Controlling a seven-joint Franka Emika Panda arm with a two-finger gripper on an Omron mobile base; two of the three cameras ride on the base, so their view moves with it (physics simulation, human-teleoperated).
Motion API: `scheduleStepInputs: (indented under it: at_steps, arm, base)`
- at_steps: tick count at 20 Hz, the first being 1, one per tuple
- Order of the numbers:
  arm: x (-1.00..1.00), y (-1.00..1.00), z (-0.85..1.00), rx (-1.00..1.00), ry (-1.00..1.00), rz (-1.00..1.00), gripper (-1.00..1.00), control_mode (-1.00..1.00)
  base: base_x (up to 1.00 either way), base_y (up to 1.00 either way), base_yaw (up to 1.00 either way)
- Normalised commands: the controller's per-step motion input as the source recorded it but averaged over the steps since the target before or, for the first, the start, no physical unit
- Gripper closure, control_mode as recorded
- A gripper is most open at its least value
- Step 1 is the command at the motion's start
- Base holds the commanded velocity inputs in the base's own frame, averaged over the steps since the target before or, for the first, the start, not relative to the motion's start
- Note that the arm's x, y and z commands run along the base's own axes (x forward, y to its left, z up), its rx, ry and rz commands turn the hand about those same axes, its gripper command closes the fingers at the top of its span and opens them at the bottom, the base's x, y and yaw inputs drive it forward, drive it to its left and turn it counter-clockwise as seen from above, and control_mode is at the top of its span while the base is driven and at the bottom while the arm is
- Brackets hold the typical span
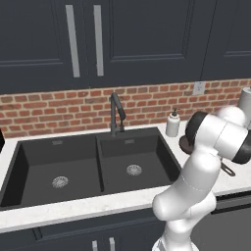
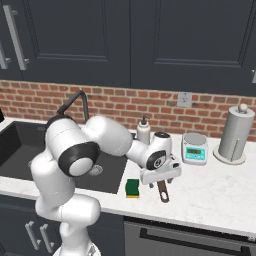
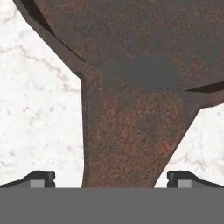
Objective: Pick the pan and sponge and place them into the sink. Then turn on the water.
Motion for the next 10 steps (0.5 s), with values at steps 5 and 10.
scheduleStepInputs:
  at_steps: [5,10]
  arm:
    - [0.0,-0.01,-0.38,0.0,0.0,-0.02,-1.0,-1.0]
    - [0.0,0.0,-0.5,0.0,0.06,-0.07,1.0,-1.0]
  base:
    - [0.0,0.0,0.0]
    - [0.0,0.0,0.0]
